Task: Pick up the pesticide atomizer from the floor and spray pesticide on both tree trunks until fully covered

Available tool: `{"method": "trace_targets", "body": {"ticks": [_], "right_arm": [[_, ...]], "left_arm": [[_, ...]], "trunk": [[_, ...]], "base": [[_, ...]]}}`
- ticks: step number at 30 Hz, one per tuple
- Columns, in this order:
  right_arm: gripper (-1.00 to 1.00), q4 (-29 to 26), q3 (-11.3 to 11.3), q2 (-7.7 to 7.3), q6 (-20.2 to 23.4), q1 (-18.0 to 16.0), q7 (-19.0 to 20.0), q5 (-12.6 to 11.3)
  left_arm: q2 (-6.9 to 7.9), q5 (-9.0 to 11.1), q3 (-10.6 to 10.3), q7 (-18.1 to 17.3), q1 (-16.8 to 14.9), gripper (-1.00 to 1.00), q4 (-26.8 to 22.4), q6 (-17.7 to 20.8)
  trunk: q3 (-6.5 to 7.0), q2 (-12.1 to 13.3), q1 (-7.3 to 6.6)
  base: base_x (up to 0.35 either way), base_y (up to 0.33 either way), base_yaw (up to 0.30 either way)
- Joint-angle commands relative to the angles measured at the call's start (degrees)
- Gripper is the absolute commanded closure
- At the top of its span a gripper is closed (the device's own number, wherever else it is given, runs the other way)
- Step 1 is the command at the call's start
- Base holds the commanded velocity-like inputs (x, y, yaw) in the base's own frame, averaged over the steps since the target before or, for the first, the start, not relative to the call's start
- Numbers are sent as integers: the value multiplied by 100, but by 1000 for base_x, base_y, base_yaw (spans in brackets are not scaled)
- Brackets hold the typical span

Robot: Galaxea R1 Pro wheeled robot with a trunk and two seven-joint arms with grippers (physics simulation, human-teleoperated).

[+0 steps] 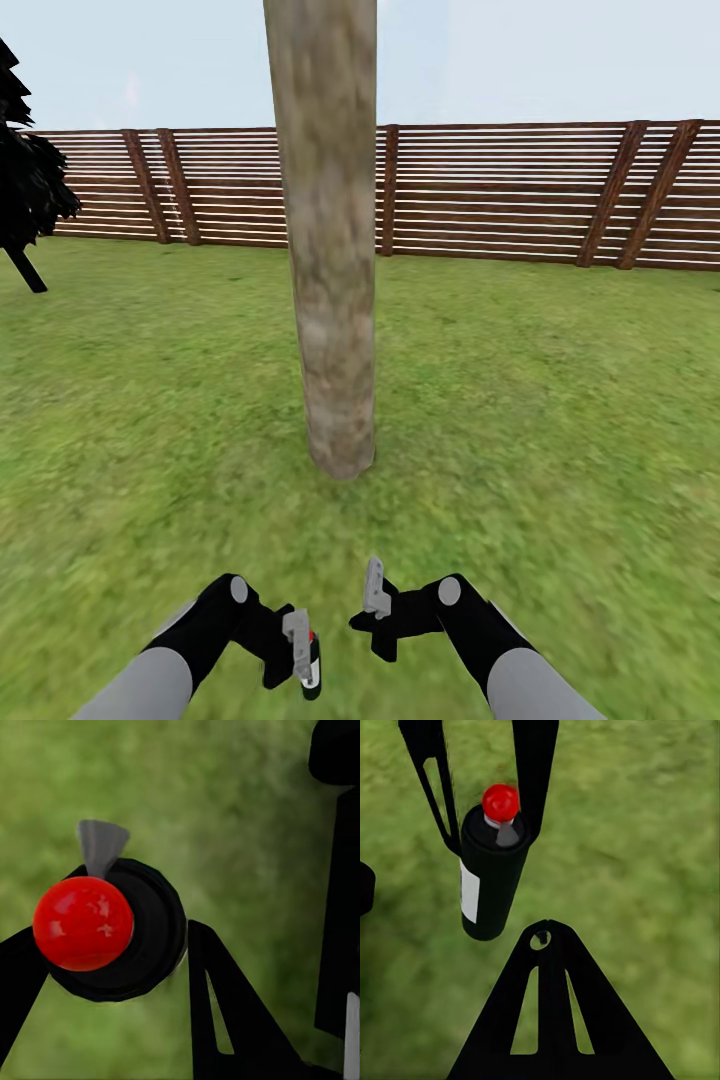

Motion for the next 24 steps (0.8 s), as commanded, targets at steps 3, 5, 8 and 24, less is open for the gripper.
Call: {"method": "trace_targets", "body": {"ticks": [3, 5, 8, 24], "right_arm": [[100, -7, -27, 5, -23, -3, 20, 42], [100, -7, -26, 5, -23, -3, 20, 42], [100, -7, -26, 5, -23, -1, 20, 42], [100, -7, -26, 5, -23, -3, 20, 42]], "left_arm": [[-83, -39, 7, 3, -6, 100, -14, -39], [-122, -27, 19, 169, -4, 100, -11, -39], [-167, -17, 25, 359, -2, 100, -8, -39], [-418, 8, 25, 387, 9, 100, 1, -59]], "trunk": [[-5, -2, -1], [-5, -2, -1], [-5, -2, -1], [-5, -2, -1]], "base": [[0, 0, 0], [0, 0, 0], [0, 0, 0], [0, 0, 0]]}}
